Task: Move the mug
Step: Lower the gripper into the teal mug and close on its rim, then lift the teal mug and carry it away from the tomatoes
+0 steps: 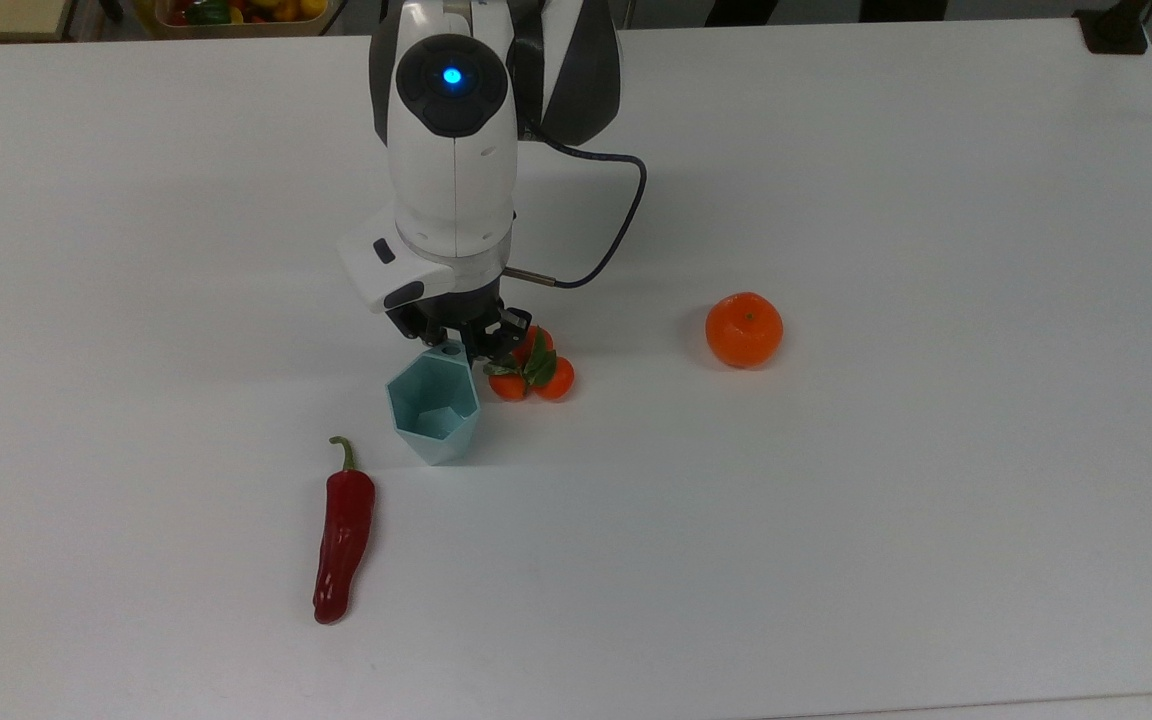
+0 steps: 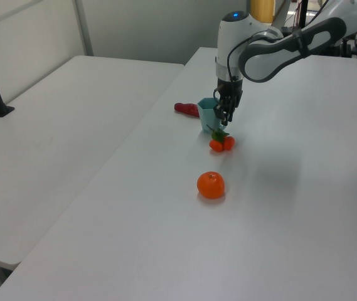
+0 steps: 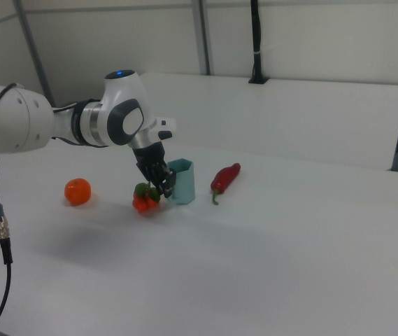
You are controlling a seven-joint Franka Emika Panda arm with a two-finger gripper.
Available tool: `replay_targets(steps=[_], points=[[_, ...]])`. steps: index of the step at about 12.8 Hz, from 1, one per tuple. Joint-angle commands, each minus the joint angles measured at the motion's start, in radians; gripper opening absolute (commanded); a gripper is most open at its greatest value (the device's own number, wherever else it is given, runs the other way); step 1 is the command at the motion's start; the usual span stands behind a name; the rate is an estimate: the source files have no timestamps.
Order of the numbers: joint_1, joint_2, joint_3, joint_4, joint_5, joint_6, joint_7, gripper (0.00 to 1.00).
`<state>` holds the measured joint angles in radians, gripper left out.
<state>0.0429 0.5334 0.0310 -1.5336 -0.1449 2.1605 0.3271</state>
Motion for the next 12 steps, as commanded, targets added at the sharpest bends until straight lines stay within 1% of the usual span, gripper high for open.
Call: replay_targets(steps=[1,5,8,12], points=[[0.006,-0.01,-0.003,-0.025,-0.024,0.027,0.021,0.0],[0.003,-0.03,-0.003,-0.022,-0.022,0.015,0.017,0.0],[-0.001,-0.093,-0.003,-0.023,-0.015,0.009,0.02,0.0],[-0.005,-0.171,-0.002,-0.023,-0.004,-0.048,0.017,0.0]])
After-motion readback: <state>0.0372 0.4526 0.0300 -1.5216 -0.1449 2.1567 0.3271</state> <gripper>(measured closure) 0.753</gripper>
